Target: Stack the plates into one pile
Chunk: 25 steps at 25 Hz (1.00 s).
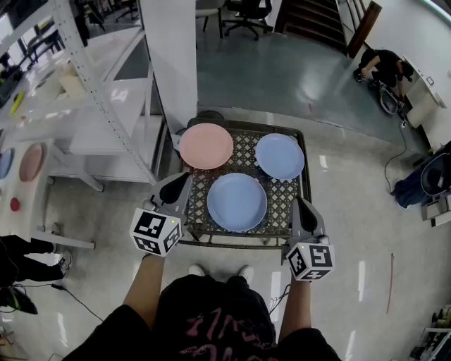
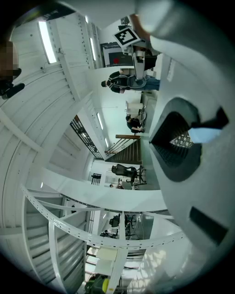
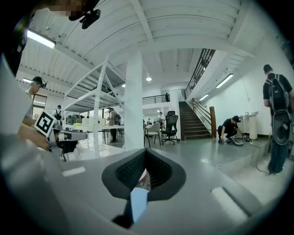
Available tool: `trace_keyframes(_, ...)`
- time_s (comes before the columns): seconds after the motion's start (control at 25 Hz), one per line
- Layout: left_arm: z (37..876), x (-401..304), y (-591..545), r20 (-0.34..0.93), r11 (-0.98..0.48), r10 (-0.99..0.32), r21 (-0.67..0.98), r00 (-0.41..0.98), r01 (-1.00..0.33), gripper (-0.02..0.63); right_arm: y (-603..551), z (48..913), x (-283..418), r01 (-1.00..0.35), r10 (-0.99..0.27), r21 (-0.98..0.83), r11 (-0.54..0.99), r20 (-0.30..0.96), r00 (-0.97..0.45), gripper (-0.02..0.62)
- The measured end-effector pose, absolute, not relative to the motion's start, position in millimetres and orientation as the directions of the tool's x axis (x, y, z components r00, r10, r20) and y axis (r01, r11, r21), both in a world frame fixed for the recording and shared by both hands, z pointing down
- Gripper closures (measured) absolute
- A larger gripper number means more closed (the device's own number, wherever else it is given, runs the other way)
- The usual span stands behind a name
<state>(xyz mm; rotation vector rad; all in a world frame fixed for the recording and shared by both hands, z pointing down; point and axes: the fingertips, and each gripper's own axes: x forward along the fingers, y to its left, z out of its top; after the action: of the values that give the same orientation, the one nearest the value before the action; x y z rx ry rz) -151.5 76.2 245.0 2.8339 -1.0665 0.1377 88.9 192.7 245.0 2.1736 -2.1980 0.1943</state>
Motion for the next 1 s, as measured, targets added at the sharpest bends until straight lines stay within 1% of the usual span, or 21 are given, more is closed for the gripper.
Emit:
trace_keyframes(0.44,256,-163,78,0.133,-0.746,-0.645,0.106,0.753,-0.658,0.606,194,253,75,-0.998,-0.99,-0.056,0.0,0.139,-0.008,0.584)
trace_keyframes(0.68,261,-170,83,0.131,-0.753,-0.634,0.116,0.762,-0.647,0.606,199,249,67,-0.997,-0.993,-0.074,-0.016,0.116,0.008,0.584)
trace_keyframes(1.0,273,-179,83,0.144,-0.763,-0.614,0.142,0.776,-0.631,0.606,208,266,57,-0.997,-0.986,-0.067,-0.049,0.162,0.038,0.584)
